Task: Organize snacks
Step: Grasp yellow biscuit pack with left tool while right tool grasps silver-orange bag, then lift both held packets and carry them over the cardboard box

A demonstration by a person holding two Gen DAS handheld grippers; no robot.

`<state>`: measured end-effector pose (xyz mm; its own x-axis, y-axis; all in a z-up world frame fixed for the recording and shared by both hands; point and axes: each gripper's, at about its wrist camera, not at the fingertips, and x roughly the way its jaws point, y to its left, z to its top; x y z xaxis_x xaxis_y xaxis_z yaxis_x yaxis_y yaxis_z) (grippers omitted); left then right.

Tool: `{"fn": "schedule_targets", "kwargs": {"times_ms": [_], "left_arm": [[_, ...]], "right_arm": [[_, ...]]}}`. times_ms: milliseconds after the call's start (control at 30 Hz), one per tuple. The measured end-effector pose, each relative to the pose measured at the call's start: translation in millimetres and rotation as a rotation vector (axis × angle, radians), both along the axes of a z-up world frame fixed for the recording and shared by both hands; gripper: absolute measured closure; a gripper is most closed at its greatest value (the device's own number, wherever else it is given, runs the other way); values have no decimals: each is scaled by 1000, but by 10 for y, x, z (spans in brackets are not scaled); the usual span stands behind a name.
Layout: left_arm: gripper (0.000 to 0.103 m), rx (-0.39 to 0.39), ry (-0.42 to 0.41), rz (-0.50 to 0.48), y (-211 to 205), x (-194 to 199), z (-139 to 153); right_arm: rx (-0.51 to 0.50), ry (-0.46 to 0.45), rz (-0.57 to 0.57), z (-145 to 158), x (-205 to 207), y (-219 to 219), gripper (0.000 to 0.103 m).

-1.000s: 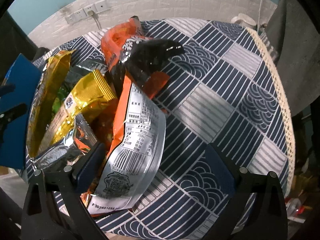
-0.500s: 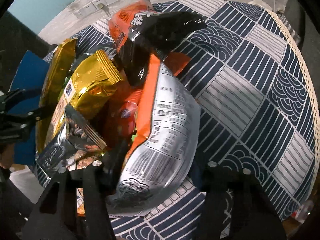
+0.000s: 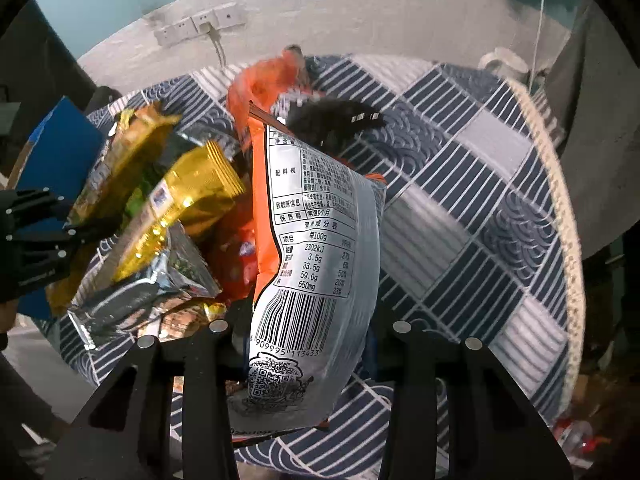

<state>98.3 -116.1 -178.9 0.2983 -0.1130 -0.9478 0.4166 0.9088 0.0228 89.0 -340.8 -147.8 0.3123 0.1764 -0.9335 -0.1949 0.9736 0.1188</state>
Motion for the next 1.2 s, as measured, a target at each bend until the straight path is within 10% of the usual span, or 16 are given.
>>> {"fn": "schedule_targets", "kwargs": {"times_ms": [1200], "left_arm": [[72,-2,-358,160,1282,-884,1438]], "right_arm": [[10,-255,279,1335,-232,1509,64]]}}
